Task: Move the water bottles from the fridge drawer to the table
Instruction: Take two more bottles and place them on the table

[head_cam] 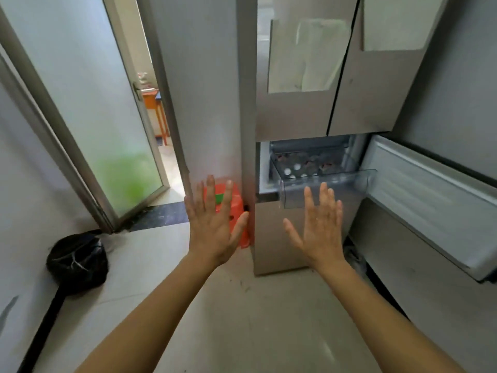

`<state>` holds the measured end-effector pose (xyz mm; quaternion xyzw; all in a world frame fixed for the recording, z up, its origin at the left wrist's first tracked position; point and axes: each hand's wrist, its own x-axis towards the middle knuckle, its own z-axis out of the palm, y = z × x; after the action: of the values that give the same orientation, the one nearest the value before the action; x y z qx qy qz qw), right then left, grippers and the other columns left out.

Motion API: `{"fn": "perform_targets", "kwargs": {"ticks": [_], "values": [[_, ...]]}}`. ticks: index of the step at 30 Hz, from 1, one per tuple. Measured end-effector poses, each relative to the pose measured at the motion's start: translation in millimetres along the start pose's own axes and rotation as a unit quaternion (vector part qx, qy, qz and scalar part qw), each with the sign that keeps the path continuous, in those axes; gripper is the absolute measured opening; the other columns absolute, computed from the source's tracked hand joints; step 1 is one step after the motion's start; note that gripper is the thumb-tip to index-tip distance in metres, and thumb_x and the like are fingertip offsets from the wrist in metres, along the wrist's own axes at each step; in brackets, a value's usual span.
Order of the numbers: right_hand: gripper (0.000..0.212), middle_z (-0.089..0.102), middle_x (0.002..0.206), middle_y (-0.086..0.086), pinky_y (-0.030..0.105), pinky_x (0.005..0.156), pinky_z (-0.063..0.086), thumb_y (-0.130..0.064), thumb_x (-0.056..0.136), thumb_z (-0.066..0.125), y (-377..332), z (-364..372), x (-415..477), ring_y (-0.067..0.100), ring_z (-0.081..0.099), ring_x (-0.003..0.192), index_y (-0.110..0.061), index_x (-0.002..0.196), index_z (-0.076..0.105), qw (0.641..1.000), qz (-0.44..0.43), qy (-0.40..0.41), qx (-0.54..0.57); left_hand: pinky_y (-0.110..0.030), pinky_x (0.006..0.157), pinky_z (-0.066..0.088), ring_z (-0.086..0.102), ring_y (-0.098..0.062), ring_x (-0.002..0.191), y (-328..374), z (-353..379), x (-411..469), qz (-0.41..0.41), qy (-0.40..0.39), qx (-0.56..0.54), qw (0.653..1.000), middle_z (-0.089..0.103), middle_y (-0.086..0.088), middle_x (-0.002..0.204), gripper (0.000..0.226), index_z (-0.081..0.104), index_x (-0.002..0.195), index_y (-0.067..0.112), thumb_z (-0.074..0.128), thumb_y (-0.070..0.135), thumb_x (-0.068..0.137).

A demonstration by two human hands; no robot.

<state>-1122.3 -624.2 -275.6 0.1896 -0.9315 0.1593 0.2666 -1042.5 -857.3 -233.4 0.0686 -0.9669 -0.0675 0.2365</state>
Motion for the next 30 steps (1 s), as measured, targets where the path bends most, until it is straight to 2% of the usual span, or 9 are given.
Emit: {"fn": "perform_targets", "kwargs": {"ticks": [2,5,10,13,19,22,30], "values": [[0.091,-0.005,0.165,0.02,0.061,0.12,0.01,-0.058,0.092,0.049,34,5,26,0.038,-0.002,0.152,-0.012,0.159,0.008,1.0,0.014,-0.003,-0.015,-0.061,0.118,0.002,-0.015,-0.03,0.151,25,27,44,0.019,-0.016,0.002,1.0,-0.014,-0.008,0.164,0.078,0.006,0.158,0.027,0.014,0.07,0.093],[0.091,-0.008,0.165,0.019,0.06,0.12,0.011,-0.059,0.092,0.047,84,5,57,0.037,-0.004,0.153,-0.014,0.16,0.005,0.998,0.054,-0.003,-0.028,-0.058,0.118,-0.005,-0.022,-0.028,0.149,65,60,104,0.061,-0.045,-0.001,0.997,-0.022,-0.007,0.162,0.076,-0.006,0.157,0.029,0.02,0.067,0.095],[0.088,-0.002,0.165,0.018,0.055,0.122,0.01,-0.063,0.093,0.039,172,5,87,0.033,-0.001,0.153,-0.019,0.159,0.002,0.99,0.134,-0.012,-0.042,-0.059,0.119,-0.003,-0.03,-0.026,0.146,134,114,177,0.105,-0.105,-0.025,0.989,-0.033,-0.003,0.159,0.074,-0.019,0.153,0.035,0.017,0.067,0.097],[0.085,-0.001,0.166,0.016,0.053,0.123,0.011,-0.064,0.095,0.035,226,20,105,0.031,-0.001,0.153,-0.021,0.159,-0.001,0.984,0.171,-0.031,-0.042,-0.058,0.119,-0.006,-0.033,-0.024,0.144,168,153,208,0.107,-0.137,-0.022,0.985,-0.035,-0.001,0.157,0.073,-0.02,0.153,0.035,0.013,0.067,0.097],[0.085,-0.002,0.166,0.015,0.049,0.124,0.01,-0.069,0.094,0.026,319,66,164,0.031,-0.003,0.153,-0.023,0.158,-0.005,0.982,0.163,-0.09,-0.018,-0.058,0.119,-0.007,-0.034,-0.025,0.144,217,226,269,0.061,-0.182,-0.008,0.981,-0.038,-0.001,0.156,0.075,-0.022,0.151,0.036,0.009,0.071,0.093],[0.082,-0.003,0.167,0.013,0.045,0.123,0.01,-0.067,0.096,0.027,354,80,202,0.029,-0.004,0.154,-0.022,0.159,0.0,0.98,0.144,-0.137,0.008,-0.059,0.118,-0.006,-0.033,-0.026,0.144,237,251,300,0.028,-0.199,0.007,0.979,-0.038,-0.001,0.156,0.075,-0.021,0.152,0.037,0.009,0.072,0.092],[0.076,0.016,0.164,0.012,0.049,0.114,0.036,-0.061,0.098,0.038,418,136,277,0.031,0.022,0.149,-0.023,0.158,0.011,0.96,0.098,-0.25,0.082,-0.059,0.118,-0.006,-0.025,-0.03,0.147,260,304,348,-0.077,-0.264,0.005,0.961,-0.03,-0.005,0.159,0.076,-0.016,0.154,0.035,0.016,0.069,0.094]]}}
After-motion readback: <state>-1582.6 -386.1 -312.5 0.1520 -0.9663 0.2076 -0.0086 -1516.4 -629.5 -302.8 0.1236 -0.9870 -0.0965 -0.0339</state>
